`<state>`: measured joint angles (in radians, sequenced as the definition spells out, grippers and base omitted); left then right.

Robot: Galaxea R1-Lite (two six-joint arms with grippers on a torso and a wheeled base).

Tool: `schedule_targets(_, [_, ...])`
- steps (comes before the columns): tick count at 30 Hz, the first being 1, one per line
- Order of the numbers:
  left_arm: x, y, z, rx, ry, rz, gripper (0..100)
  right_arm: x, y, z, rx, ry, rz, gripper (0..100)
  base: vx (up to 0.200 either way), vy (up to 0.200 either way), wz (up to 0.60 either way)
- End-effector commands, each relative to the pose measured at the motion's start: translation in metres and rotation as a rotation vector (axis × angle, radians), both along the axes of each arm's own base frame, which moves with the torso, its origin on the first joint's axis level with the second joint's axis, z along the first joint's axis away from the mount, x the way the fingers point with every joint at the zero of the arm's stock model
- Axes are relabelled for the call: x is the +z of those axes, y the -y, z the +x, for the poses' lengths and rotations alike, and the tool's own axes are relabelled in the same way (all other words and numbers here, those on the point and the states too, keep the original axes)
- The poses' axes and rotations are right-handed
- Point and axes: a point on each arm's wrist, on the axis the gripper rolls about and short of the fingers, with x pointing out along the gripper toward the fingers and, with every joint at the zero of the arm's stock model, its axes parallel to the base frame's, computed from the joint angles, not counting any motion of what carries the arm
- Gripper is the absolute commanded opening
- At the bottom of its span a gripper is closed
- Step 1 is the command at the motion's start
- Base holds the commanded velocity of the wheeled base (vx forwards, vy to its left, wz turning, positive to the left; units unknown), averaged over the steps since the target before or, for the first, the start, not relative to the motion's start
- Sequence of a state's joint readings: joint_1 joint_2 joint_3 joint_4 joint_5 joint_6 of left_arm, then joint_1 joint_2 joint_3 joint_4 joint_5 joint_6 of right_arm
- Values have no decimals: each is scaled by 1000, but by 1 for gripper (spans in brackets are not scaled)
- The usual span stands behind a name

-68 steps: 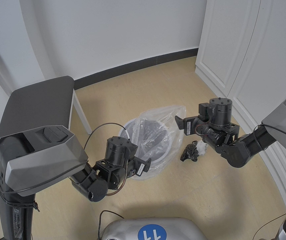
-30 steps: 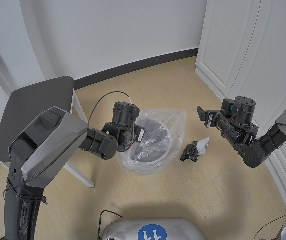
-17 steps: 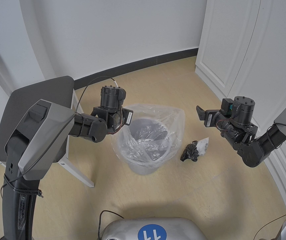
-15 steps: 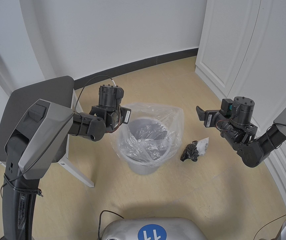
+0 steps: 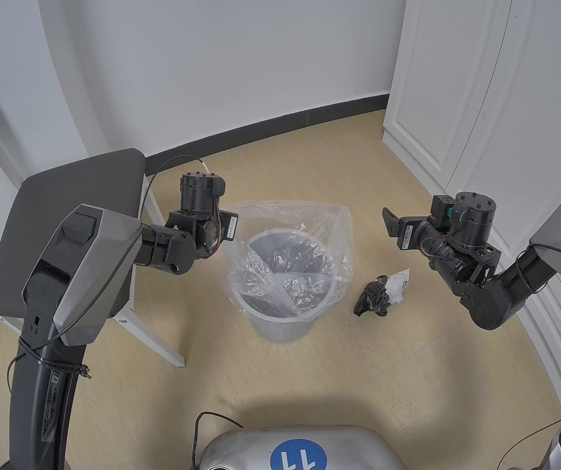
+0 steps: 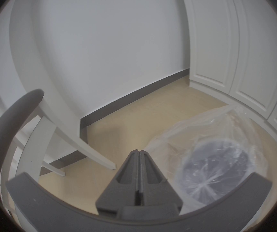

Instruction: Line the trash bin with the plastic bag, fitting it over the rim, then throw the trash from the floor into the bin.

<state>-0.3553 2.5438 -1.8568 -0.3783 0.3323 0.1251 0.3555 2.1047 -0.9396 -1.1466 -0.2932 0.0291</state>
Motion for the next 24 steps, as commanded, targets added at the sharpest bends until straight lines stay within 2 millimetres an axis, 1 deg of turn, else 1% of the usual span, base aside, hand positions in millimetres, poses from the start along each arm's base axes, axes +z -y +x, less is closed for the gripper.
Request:
schedule_targets(1, [-19,-10,9,26,-24,0,0,-3,-1,1,1,-6,-2,100,0,0,0])
schedule_targets(8, [-38,-19,13,67,-64,-57,0,-7,-1,3,1,-14,-5,100,0,0,0])
schedule_targets(13, [-44,-22,8,85,-93,-90,0,-8,-1,4,-1,-13,-5,100,0,0,0])
schedule_targets(18, [-57,-27,-5,90,-157,-79,0,-10,-2,5,-1,-17,-6,100,0,0,0])
schedule_targets(24, [-66,-27,-21,95,-207,-102,0,-11,-2,6,-1,-19,-7,100,0,0,0])
